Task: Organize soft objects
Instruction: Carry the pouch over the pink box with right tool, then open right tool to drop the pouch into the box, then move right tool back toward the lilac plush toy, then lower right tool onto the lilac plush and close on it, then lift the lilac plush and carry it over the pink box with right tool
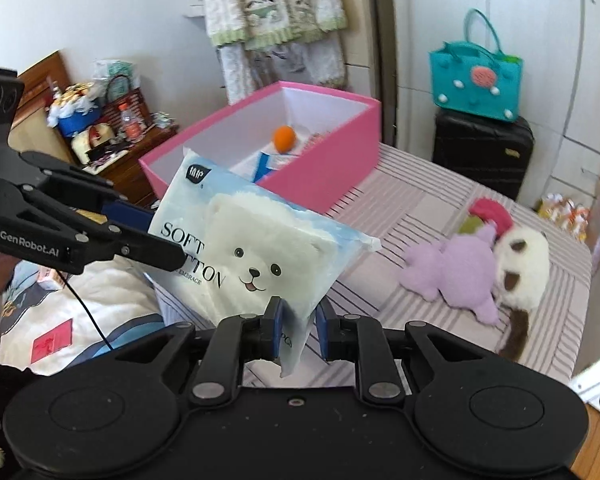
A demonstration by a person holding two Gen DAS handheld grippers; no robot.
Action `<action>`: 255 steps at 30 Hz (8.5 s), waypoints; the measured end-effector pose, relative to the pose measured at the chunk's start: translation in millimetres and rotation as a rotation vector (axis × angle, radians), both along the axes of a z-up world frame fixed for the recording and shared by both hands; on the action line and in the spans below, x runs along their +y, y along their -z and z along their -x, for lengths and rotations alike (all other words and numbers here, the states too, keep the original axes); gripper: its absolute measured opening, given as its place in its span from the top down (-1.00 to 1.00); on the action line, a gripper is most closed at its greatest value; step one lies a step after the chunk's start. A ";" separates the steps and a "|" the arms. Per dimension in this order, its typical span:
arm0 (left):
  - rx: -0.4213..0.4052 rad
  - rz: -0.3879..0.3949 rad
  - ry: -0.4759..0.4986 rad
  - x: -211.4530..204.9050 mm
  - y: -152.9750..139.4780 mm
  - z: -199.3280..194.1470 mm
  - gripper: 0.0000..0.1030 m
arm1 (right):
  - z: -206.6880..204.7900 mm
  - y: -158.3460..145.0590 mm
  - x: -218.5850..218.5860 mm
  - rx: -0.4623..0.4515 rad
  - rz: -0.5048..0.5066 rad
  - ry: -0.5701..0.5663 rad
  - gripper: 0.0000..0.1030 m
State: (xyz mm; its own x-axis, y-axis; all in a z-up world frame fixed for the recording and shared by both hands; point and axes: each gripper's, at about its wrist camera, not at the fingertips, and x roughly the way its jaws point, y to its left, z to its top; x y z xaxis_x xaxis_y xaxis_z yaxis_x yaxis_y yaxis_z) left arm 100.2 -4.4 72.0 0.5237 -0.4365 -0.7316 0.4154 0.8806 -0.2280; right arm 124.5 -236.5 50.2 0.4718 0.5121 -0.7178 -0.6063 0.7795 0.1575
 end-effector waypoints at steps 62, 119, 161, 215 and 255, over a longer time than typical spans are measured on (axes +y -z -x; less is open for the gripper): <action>0.045 -0.234 -0.143 111.2 20.4 -128.6 0.06 | -122.7 3.7 162.2 -0.043 0.125 -0.097 0.31; -0.469 -0.167 0.000 -33.8 -2.0 39.9 -0.89 | 39.8 20.8 -66.8 -0.334 -0.085 0.107 -0.79; -0.069 0.095 -0.069 -129.9 128.3 -140.0 -0.70 | -93.9 139.6 -79.1 -0.169 0.018 0.104 -0.72; 0.091 0.079 -0.051 -102.3 113.8 -86.9 0.37 | -64.3 109.8 -57.8 -0.054 0.022 0.078 -0.06; 0.056 0.035 0.097 15.0 5.4 13.6 0.36 | 15.5 -5.1 39.2 -0.028 -0.024 -0.145 -0.10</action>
State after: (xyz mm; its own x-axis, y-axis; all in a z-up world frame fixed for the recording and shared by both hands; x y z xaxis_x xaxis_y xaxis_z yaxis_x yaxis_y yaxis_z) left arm 86.6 10.5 66.6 0.4368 -0.5089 -0.7417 0.4837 0.8281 -0.2833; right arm 109.0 -197.3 55.2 0.4113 0.5934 -0.6919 -0.7168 0.6795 0.1567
